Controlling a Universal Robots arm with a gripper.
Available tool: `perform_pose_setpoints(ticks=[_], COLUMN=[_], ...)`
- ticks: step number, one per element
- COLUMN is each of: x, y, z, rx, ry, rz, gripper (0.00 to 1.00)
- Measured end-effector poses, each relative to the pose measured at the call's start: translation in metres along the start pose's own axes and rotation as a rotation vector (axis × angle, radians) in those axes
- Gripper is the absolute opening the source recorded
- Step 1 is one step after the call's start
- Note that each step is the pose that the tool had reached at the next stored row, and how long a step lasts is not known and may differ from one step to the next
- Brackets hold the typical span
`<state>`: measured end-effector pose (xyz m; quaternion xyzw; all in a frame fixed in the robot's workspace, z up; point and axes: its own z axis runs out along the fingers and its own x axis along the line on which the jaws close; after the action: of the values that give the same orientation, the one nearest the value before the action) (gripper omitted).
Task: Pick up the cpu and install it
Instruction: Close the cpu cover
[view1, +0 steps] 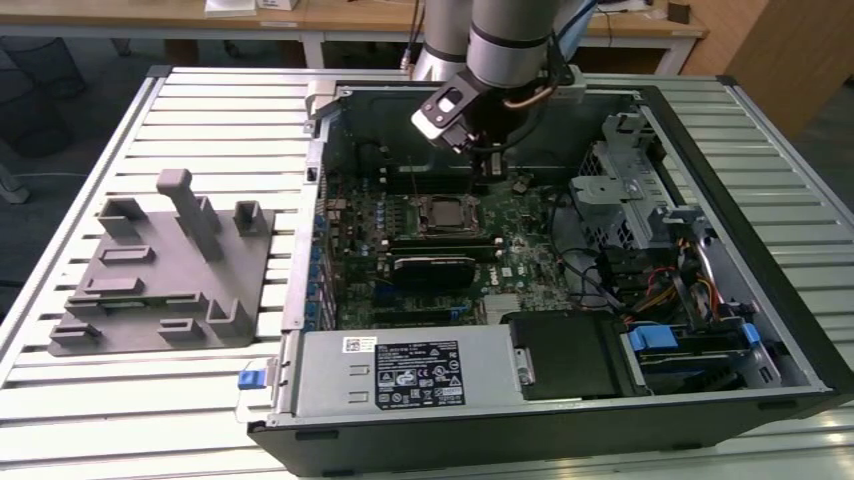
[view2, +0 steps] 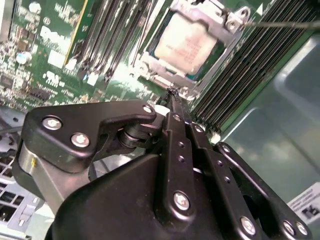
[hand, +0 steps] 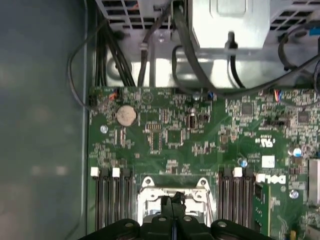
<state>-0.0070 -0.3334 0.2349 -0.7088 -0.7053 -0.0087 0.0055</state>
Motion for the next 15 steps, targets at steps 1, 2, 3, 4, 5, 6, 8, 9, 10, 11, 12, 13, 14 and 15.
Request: perform_pose_setpoints(ticks=[1, 2, 3, 4, 5, 6, 8, 9, 10, 11, 12, 13, 14, 15], x=[0.0, -0.0001, -0.0001, -0.0001, -0.0001, -0.0002, -0.0003, -0.0002, -0.0002, -0.0002, -0.0002, -0.0002, -0.0002, -0.0004], y=[-0.0022, -0.0045, -0.0067, -0.0089, -0.011, -0.0129, -0.0166, -0.0173, -0.0173, -0.0173, -0.0174, -0.0176, -0.0182, -0.0194], z=[0.0008, 0.0016, 0.0023, 0.0029, 0.0035, 0.0039, 0.0046, 0.0047, 0.0047, 0.0047, 0.0047, 0.0047, 0.0049, 0.0053], rx=[0.0, 0.0, 0.0, 0.0, 0.0, 0.0, 0.0001, 0.0001, 0.0001, 0.0001, 0.0001, 0.0, 0.0, -0.0002], ry=[0.0, -0.0001, -0.0001, -0.0001, -0.0001, -0.0001, -0.0002, -0.0002, -0.0002, -0.0002, -0.0001, -0.0001, 0.0, 0.0002], rz=[0.0, 0.0, 0.0, 0.0, 0.0, 0.0, 0.0, 0.0, 0.0, 0.0, 0.0, 0.0, 0.0, 0.0], gripper=[0.11, 0.11, 0.11, 0.11, 0.11, 0.11, 0.11, 0.11, 0.11, 0.11, 0.11, 0.11, 0.11, 0.11])
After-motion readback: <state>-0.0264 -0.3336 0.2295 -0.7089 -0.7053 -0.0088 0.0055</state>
